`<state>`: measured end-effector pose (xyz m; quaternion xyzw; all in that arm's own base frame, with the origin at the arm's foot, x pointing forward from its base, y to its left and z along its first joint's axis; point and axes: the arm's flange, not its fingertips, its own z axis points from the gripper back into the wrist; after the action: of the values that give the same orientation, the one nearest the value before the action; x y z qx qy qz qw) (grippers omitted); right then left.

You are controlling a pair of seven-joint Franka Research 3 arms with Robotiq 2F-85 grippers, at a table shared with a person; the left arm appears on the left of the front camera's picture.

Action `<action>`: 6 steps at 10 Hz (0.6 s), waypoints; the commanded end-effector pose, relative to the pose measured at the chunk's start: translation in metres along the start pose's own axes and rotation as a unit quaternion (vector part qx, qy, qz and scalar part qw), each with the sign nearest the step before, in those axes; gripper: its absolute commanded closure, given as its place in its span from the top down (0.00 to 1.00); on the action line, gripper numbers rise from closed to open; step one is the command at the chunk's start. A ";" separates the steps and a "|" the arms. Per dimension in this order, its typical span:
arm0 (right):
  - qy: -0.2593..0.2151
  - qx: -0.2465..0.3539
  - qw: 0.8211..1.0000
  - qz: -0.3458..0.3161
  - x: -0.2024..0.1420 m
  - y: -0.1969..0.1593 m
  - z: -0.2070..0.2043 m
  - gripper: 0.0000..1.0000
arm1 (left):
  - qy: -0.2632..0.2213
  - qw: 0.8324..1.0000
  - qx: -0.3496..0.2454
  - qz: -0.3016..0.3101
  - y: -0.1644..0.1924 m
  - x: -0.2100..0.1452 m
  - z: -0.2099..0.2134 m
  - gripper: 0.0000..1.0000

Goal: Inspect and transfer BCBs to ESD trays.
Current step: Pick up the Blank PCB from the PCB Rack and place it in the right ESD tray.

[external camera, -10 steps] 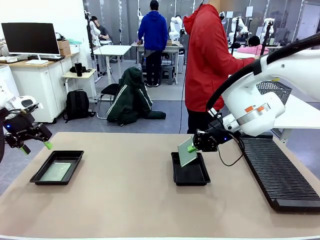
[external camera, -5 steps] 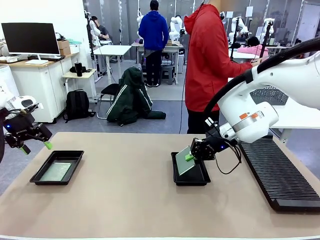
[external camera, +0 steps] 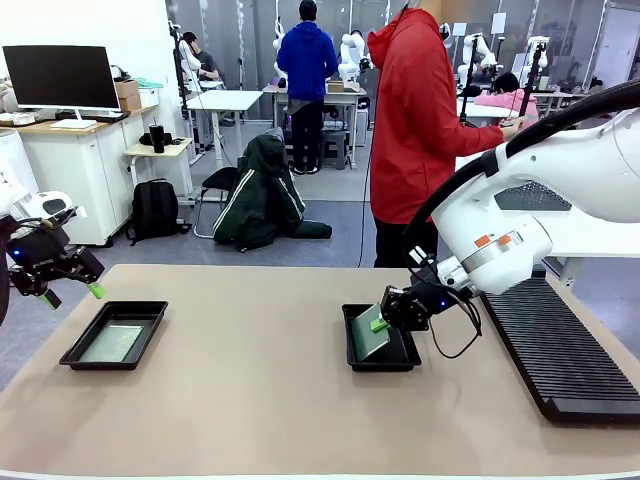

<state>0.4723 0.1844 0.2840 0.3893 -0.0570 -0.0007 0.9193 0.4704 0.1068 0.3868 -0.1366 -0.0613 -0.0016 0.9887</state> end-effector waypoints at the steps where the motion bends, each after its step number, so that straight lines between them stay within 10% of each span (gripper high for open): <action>1: -0.009 0.000 1.000 -0.022 0.003 0.000 -0.005 0.02 | -0.005 1.000 -0.002 -0.001 0.001 0.000 -0.001 1.00; 6: 0.002 -0.001 1.000 -0.006 0.000 -0.002 -0.002 0.02 | -0.005 1.000 -0.002 -0.001 0.001 0.000 -0.001 1.00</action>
<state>0.4727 0.1835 0.2802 0.3880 -0.0512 -0.0085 0.9202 0.4704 0.1068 0.3868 -0.1366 -0.0613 -0.0016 0.9887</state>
